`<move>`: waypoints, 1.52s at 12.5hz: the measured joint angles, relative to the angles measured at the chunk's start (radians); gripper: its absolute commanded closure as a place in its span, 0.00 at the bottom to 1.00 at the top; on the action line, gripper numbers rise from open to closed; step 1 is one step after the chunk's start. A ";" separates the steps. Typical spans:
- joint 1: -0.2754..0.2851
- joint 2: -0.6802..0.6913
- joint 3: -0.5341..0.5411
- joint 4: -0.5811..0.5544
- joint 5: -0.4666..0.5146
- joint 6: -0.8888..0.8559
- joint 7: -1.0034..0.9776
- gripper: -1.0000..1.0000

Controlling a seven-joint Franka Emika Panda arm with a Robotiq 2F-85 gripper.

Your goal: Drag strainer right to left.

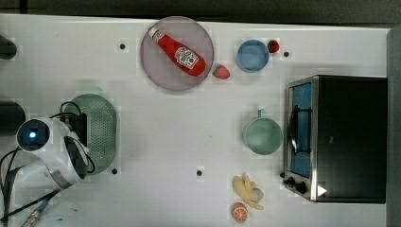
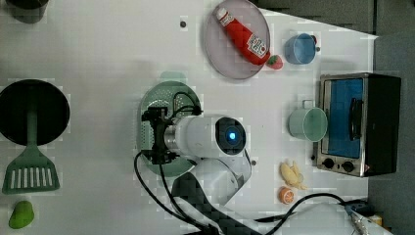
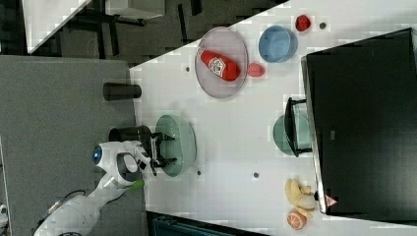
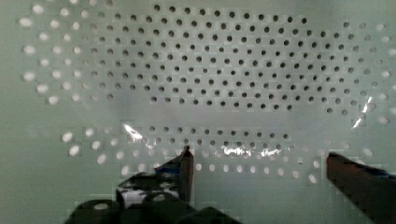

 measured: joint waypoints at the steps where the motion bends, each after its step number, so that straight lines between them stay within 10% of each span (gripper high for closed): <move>1: 0.003 0.008 0.004 0.008 -0.003 0.005 0.001 0.00; 7: 0.048 -0.020 -0.066 0.021 -0.064 -0.158 -0.122 0.00; 14: 0.044 -0.565 -0.456 0.027 -0.091 -0.583 -0.644 0.00; 19: -0.079 -0.883 -0.735 0.137 -0.280 -0.810 -0.982 0.00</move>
